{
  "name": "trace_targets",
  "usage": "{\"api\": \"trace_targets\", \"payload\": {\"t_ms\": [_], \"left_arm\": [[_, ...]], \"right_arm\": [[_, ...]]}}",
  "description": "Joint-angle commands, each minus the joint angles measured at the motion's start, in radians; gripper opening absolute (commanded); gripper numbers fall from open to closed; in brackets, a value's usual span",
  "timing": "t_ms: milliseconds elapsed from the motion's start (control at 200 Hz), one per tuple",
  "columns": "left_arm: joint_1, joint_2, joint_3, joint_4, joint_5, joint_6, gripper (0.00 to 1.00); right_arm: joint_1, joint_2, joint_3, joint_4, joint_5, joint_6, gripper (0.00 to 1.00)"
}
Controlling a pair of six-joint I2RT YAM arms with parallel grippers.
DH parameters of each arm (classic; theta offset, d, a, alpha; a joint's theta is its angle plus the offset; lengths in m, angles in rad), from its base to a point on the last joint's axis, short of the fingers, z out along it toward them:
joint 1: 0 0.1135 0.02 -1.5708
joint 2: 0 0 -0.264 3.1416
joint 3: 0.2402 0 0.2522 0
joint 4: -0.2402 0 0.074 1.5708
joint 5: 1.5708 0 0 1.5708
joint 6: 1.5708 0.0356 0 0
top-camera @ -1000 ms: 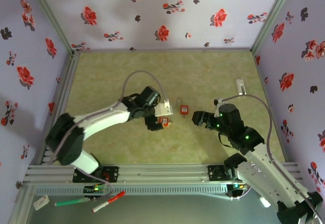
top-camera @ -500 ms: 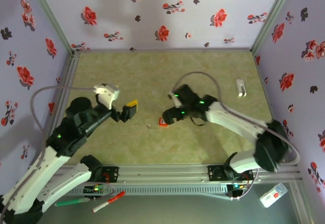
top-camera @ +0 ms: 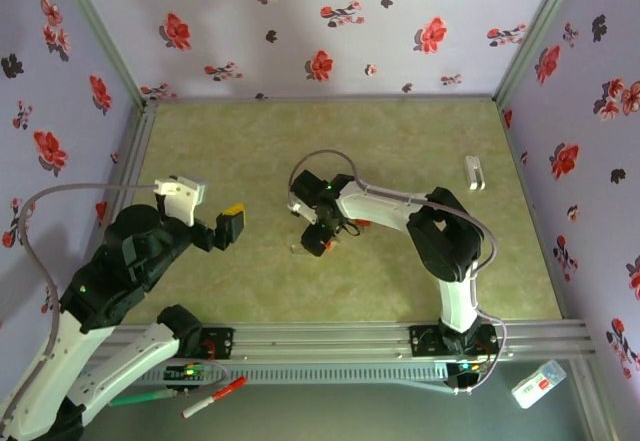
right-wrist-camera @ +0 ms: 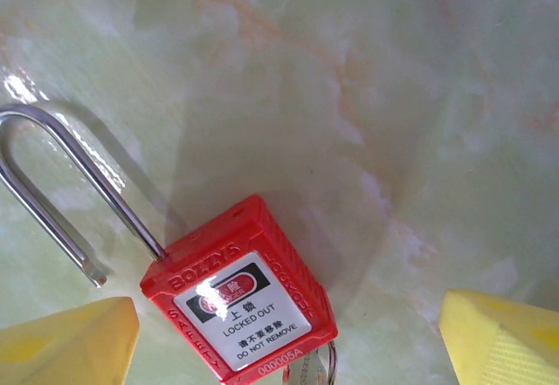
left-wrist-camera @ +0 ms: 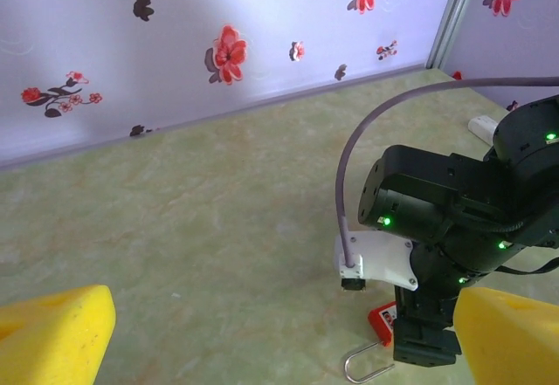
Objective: Unlock with the key
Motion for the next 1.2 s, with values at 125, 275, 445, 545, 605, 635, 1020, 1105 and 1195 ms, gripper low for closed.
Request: {"api": "trace_targets", "payload": {"t_ms": [125,275,445,545,605,635,1020,1105,1195], "left_arm": [[0.005,-0.003,0.0,-0.016,-0.038,-0.003,1.0],[0.006,-0.002,-0.003,-0.013,-0.048,0.006,1.0],[0.005,-0.002,-0.005,-0.013,-0.054,0.016,1.0],[0.006,-0.005,-0.005,-0.016,-0.058,0.023,1.0],[0.005,-0.005,-0.005,-0.018,-0.059,0.026,1.0],[0.006,-0.003,-0.004,-0.02,-0.059,0.026,1.0],[0.005,0.003,-0.024,-0.02,-0.059,-0.044,1.0],[0.006,-0.001,-0.032,-0.02,-0.057,-0.06,1.0],[0.006,-0.008,-0.048,-0.013,-0.059,-0.073,1.0]], "right_arm": [[0.006,0.057,0.044,-0.029,-0.01,-0.062,0.84],[0.001,0.079,0.047,-0.033,-0.018,-0.057,0.73],[-0.01,0.074,0.048,-0.021,-0.037,-0.002,0.53],[-0.011,0.075,0.058,-0.016,-0.031,0.07,0.38],[-0.013,0.078,0.064,-0.012,-0.031,0.129,0.35],[-0.014,0.083,0.068,-0.007,-0.021,0.174,0.32],[-0.05,0.216,0.228,0.01,0.053,0.858,0.39],[-0.051,0.212,0.233,0.027,0.048,0.888,0.47],[-0.049,0.16,0.203,0.041,0.058,0.892,0.62]]}}
